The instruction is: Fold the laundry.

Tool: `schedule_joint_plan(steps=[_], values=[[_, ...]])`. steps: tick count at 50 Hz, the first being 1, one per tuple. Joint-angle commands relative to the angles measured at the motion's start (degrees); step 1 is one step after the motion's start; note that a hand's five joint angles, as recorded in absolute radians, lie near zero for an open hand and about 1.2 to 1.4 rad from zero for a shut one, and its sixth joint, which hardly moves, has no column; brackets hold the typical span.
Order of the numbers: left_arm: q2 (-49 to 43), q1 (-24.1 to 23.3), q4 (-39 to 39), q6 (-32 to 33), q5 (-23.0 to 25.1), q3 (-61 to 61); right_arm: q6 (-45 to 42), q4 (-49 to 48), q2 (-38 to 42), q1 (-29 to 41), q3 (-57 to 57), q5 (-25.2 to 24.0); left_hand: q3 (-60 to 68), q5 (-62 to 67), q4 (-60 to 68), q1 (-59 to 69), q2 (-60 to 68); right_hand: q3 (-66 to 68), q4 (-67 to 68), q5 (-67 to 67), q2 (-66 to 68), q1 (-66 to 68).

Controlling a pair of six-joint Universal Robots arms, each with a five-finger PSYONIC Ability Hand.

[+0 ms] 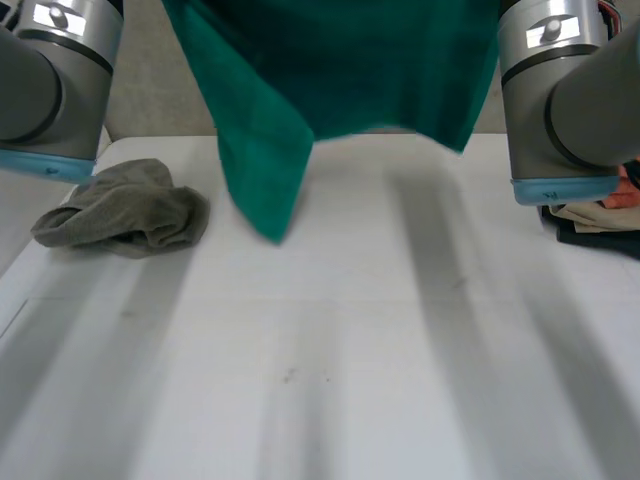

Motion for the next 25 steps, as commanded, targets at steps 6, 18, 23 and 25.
schedule_joint_plan(steps=[6,18,23,25], values=[[10.0,0.0,-14.8,-1.1,0.4,-26.0,-0.7,9.0,-6.1,-2.3,22.4,-5.6,11.6,13.3,11.1,13.4,11.3,11.8,11.4,11.5,12.3,14.5],[-0.3,0.1,-11.2,-0.3,0.1,-40.0,-0.8,14.4,-5.9,-8.5,38.8,-12.5,11.6,13.3,11.1,13.4,11.3,11.8,11.4,11.5,12.3,14.5],[-2.5,0.3,-10.7,-0.3,0.1,-40.2,-1.0,14.3,-2.1,-9.0,38.1,-12.1,-20.3,-18.6,-20.9,-18.5,-20.7,11.8,11.4,11.5,12.3,14.5],[-2.0,0.3,-10.8,-0.5,-0.3,-41.2,-0.9,14.3,-0.9,-9.8,37.6,-11.8,-22.0,-20.3,-22.5,-20.2,-22.3,11.8,11.4,11.5,12.3,14.5]])
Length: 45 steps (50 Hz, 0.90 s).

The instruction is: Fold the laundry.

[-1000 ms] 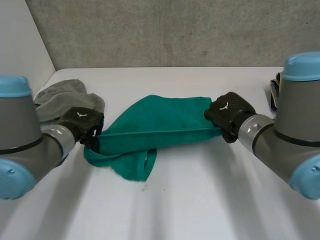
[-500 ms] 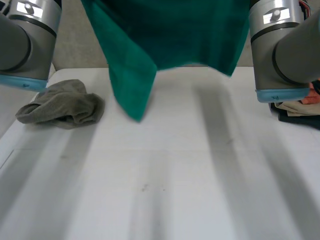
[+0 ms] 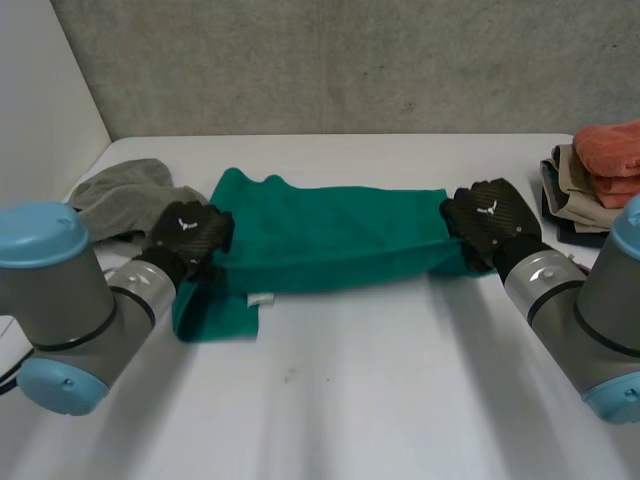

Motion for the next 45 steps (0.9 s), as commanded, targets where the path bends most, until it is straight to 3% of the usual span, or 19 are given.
schedule_joint_plan(steps=[1,11,16,26,45], values=[[-1.2,0.2,0.1,-0.4,-0.5,-1.1,0.0,-0.3,4.1,-1.3,-1.6,0.8,-3.2,-3.0,-3.1,-0.5,-3.1,11.6,11.4,11.4,12.3,14.5],[12.8,2.5,0.0,-2.2,-0.6,-15.3,0.1,-0.3,4.8,-3.7,-1.5,0.9,-3.9,-3.7,-3.8,-1.2,-3.7,11.6,11.4,11.4,12.3,14.5],[14.3,4.4,0.1,-5.8,-1.3,-19.2,0.1,-0.3,4.8,-3.6,-1.2,0.9,-5.7,-5.6,-5.6,-3.0,-5.6,11.6,11.4,11.4,12.3,14.5],[8.4,8.8,0.0,-9.5,-1.5,-18.4,0.1,-0.3,5.5,-3.1,-0.7,0.8,-5.7,-5.6,-5.6,-3.0,-5.6,11.6,11.4,11.4,12.3,14.5],[2.6,8.5,0.4,-9.3,-1.4,-15.2,0.0,-0.3,5.6,-3.2,-0.5,0.9,-8.1,-7.9,-8.0,-5.4,-7.9,11.6,11.4,11.4,12.3,14.5]])
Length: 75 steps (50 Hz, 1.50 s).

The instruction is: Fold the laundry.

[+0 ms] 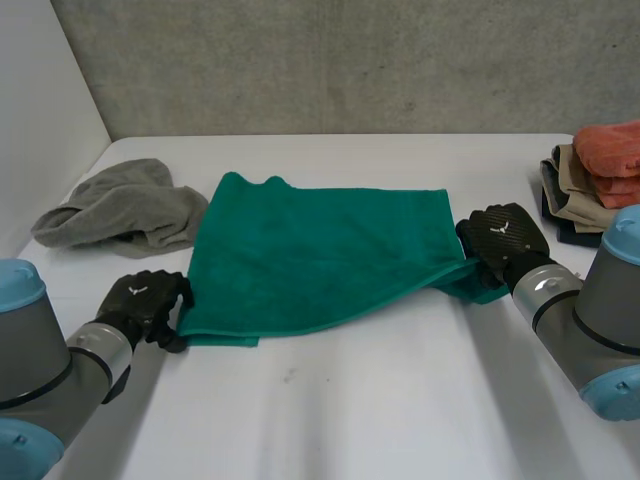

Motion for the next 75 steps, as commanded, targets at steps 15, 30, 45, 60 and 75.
schedule_joint_plan(steps=[15,30,45,60,75], values=[[-5.6,-0.8,0.4,0.0,-1.2,8.6,-0.1,0.3,-0.7,-0.3,-0.1,0.3,43.7,44.3,44.0,43.8,43.7,11.6,11.3,11.4,12.3,14.5],[31.9,-0.7,-6.8,0.7,-0.2,12.6,-14.7,31.4,-22.2,-1.0,-14.6,0.3,43.7,44.3,44.0,43.8,43.7,11.6,11.3,11.4,12.3,14.5],[9.4,-0.7,-17.3,19.9,-1.4,17.5,-22.2,44.5,-10.7,-0.5,-21.9,2.2,43.7,44.3,44.0,43.8,43.7,11.6,11.3,11.4,12.3,14.5],[-6.7,-4.9,4.9,20.9,-3.2,56.1,-4.7,4.7,2.0,3.4,-45.1,11.7,43.7,44.3,44.0,43.8,43.7,11.6,11.3,11.4,12.3,14.5],[5.7,-4.9,10.6,20.5,-3.2,44.3,-1.9,-7.5,-6.1,2.9,-34.3,9.7,43.7,44.3,44.0,43.8,43.7,11.6,11.3,11.4,12.3,14.5]])
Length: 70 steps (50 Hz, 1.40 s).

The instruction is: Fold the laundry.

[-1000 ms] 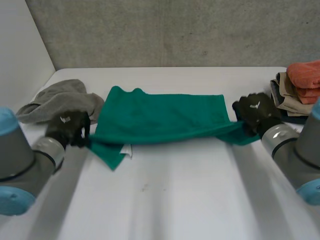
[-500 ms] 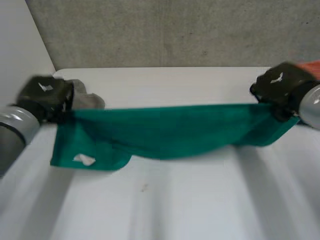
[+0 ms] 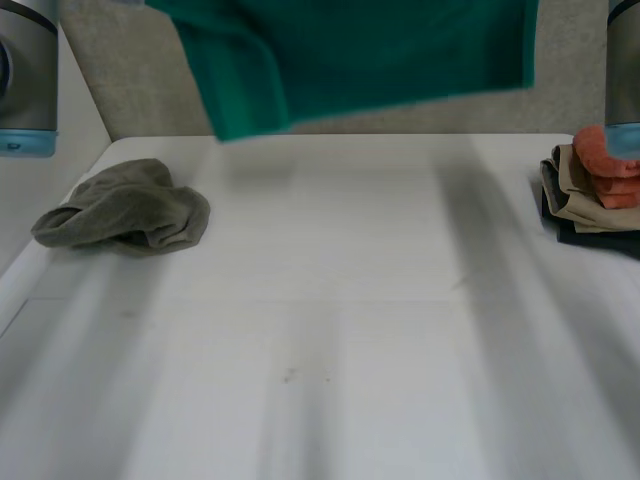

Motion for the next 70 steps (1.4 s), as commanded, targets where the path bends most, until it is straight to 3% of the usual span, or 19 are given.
schedule_joint_plan(steps=[1,14,19,25,26,27,31,41,49,55,70], values=[[6.6,0.3,-4.7,0.1,0.1,-13.7,-0.5,2.1,-1.0,-0.6,9.0,-3.0,11.6,13.9,11.1,14.2,11.3,11.6,11.2,11.2,12.3,14.5],[10.1,0.7,-5.2,0.5,5.0,-42.9,-0.7,14.3,-2.2,-2.1,31.2,-6.3,11.6,13.9,11.1,14.2,11.3,11.6,11.2,11.2,12.3,14.5],[5.2,1.3,-4.1,0.5,5.8,-52.1,-2.3,14.0,-2.1,-4.4,42.3,-11.4,11.6,13.9,11.1,14.2,11.3,11.6,11.2,11.2,12.3,14.5],[-0.9,1.6,-3.4,0.3,6.0,-54.0,-2.9,13.0,-1.5,-6.8,46.0,-13.7,11.6,13.9,11.1,14.2,11.3,11.6,11.2,11.2,12.3,14.5],[-1.1,1.8,-3.5,0.1,6.0,-54.0,-2.9,13.0,-1.5,-7.9,46.2,-13.8,5.0,7.3,4.4,7.6,4.6,11.6,11.2,11.2,12.3,14.5],[-0.8,2.4,-3.9,-0.2,6.1,-54.1,-2.9,12.9,-1.5,-8.2,46.2,-13.9,-10.3,-7.9,-10.8,-7.6,-10.6,11.6,11.2,11.2,12.3,14.5],[0.9,4.4,-4.0,-0.4,6.1,-54.8,-3.0,12.8,-1.5,-9.3,45.7,-13.9,-30.9,-28.6,-31.4,-28.3,-31.2,11.6,11.2,11.2,12.3,14.5],[6.7,10.6,-6.1,-2.5,9.3,-59.0,-2.1,12.4,-1.1,-12.4,45.8,-14.3,-31.1,-28.8,-31.6,-28.5,-31.4,11.6,11.2,11.2,12.3,14.5],[7.0,20.0,-10.9,-2.6,20.1,-61.8,-2.1,12.4,0.0,-12.3,45.7,-14.3,-26.4,-24.1,-26.9,-23.8,-26.7,11.6,11.2,11.2,12.3,14.5],[5.1,23.5,-12.8,-2.1,26.5,-61.6,-2.1,12.2,0.7,-12.1,45.7,-14.3,-25.7,-23.4,-26.3,-23.1,-26.0,11.6,11.2,11.2,12.3,14.5],[-1.6,23.6,-11.4,-2.0,27.0,-58.2,-2.1,12.0,1.3,-12.0,46.3,-14.2,-23.0,-20.7,-23.6,-20.4,-23.4,11.6,11.2,11.2,12.3,14.5]])
